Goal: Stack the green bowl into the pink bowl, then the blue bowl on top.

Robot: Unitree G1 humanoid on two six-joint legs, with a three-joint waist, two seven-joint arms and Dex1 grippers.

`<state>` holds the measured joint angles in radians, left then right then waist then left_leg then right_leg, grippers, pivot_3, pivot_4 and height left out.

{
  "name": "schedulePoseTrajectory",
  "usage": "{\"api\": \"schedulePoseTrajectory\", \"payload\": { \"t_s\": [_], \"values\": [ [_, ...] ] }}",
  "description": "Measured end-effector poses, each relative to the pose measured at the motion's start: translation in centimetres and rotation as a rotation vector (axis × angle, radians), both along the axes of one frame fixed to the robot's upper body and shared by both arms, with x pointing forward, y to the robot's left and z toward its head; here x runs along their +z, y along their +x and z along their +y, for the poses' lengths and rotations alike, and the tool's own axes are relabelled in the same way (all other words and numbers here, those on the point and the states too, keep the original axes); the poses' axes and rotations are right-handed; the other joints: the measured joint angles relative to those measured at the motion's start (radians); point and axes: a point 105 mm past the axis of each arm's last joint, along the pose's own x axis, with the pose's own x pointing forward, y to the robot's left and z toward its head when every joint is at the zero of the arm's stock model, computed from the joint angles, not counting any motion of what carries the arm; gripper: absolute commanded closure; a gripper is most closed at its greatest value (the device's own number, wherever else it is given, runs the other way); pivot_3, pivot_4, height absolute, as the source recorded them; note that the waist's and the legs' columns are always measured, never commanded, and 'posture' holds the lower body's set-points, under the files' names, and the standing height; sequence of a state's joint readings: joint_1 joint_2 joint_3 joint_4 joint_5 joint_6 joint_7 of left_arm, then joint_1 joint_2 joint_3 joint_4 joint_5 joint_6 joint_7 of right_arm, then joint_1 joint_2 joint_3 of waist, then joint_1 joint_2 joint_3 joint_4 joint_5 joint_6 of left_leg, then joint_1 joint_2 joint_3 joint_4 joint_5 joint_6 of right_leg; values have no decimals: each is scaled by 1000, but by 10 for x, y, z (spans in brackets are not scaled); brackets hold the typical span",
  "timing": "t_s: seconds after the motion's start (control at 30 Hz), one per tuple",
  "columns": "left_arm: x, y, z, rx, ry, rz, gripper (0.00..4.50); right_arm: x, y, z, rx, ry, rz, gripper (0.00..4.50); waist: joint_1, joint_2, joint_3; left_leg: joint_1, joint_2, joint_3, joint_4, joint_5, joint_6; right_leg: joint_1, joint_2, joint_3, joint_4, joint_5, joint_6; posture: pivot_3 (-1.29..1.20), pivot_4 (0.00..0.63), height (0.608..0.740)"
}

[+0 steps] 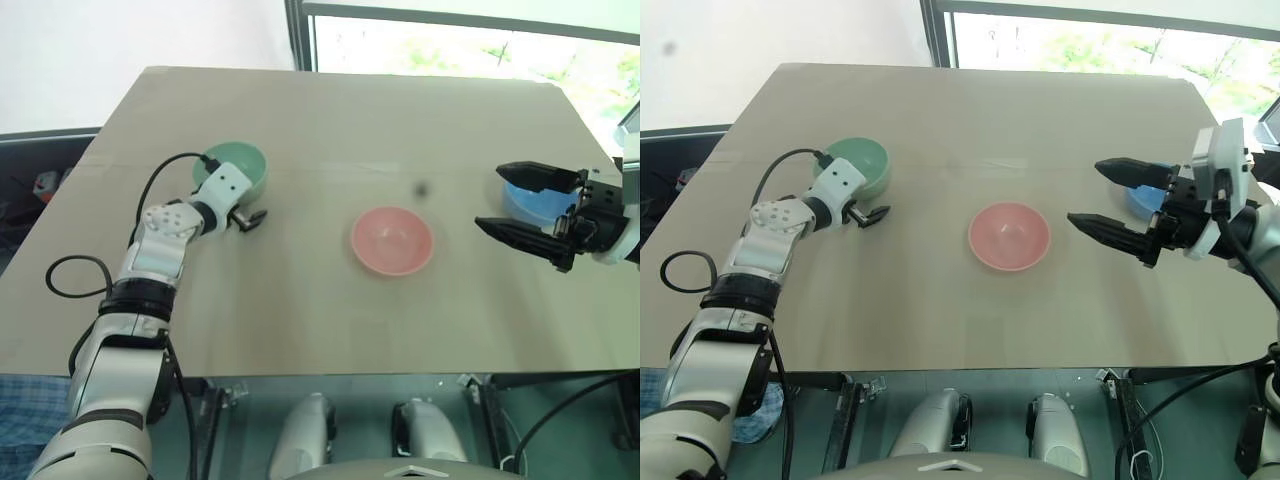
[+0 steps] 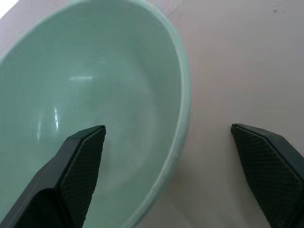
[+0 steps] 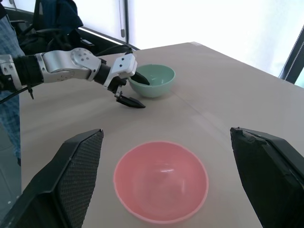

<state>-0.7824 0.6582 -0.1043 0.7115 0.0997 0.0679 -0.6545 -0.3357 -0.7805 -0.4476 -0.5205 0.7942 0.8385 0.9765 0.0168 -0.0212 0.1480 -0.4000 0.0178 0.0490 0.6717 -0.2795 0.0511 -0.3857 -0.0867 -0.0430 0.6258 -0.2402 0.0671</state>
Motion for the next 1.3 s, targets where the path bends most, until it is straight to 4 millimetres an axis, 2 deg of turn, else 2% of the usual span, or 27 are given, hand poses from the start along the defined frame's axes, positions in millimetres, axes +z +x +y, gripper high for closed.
{"api": "schedulePoseTrajectory", "payload": {
  "t_s": [0.13,0.23,0.33,0.47,0.5,0.53,0.57,0.73,0.83,1.0,1.17,1.2,1.23,1.3],
  "values": [
    [1,6,-2,-12,10,-2,0,2,-1,0,-3,1,-28,21,-2,0,0,0,0,0,0,0,0,0,0,0,0,0,0,0,150,740],
    [0,7,-2,-16,8,0,665,1,-2,-1,-8,-6,-31,0,-2,0,0,0,1,0,0,0,0,0,0,0,0,0,0,0,150,740],
    [-4,6,-1,-22,4,17,2108,-2,-2,-2,-15,-18,-31,0,-2,0,0,0,1,0,0,0,0,0,0,0,0,0,0,0,150,740],
    [-7,6,0,-21,0,27,3650,-1,-3,-1,-10,-16,-38,0,-2,0,0,0,2,0,1,0,0,0,0,0,0,0,0,0,150,740],
    [-5,6,-1,-22,-1,17,4153,-1,-3,-1,-8,-15,-38,0,-2,0,0,0,2,0,1,0,0,0,0,0,0,0,0,0,150,740],
    [3,8,0,-22,-1,-6,4409,-1,-3,-1,-4,-18,-39,0,0,0,0,0,3,0,1,0,0,0,0,0,0,0,0,0,150,740],
    [8,9,2,-17,-5,-19,4409,-1,-3,0,1,-22,-38,0,0,0,0,1,2,0,1,0,0,1,0,0,0,0,0,0,150,740],
    [8,10,-5,-31,-33,-19,4409,-5,-2,3,12,-28,-26,0,1,0,0,0,2,-1,3,0,0,1,0,0,0,0,0,0,150,740],
    [12,12,-31,-127,-79,-23,4409,-5,-2,3,15,-26,-25,0,6,-1,0,-1,2,-1,4,0,1,1,0,-1,0,0,0,0,150,740],
    [38,3,-105,-435,-62,-66,4409,-7,-1,4,20,-25,-15,0,5,-1,0,-3,0,-1,5,-2,3,1,0,-1,0,0,0,0,150,740],
    [73,-32,-179,-722,-22,-141,4409,-9,0,8,33,-27,-11,0,-3,-1,0,-3,1,-1,5,-2,3,0,0,-1,0,0,0,0,150,740],
    [76,-39,-186,-760,-18,-146,4409,-9,0,8,32,-27,-11,0,-4,-1,0,-3,2,-1,5,-2,3,0,0,-1,0,0,0,0,150,740],
    [83,-54,-199,-849,-3,-152,4409,-9,0,8,30,-26,-12,0,-5,0,0,-2,2,0,5,-2,3,0,0,0,0,0,0,0,150,740],
    [85,-62,-203,-894,9,-151,4409,-9,0,8,26,-26,-16,0,-5,0,0,0,3,1,6,-2,3,1,0,1,-1,0,0,0,150,740]
  ]
}}
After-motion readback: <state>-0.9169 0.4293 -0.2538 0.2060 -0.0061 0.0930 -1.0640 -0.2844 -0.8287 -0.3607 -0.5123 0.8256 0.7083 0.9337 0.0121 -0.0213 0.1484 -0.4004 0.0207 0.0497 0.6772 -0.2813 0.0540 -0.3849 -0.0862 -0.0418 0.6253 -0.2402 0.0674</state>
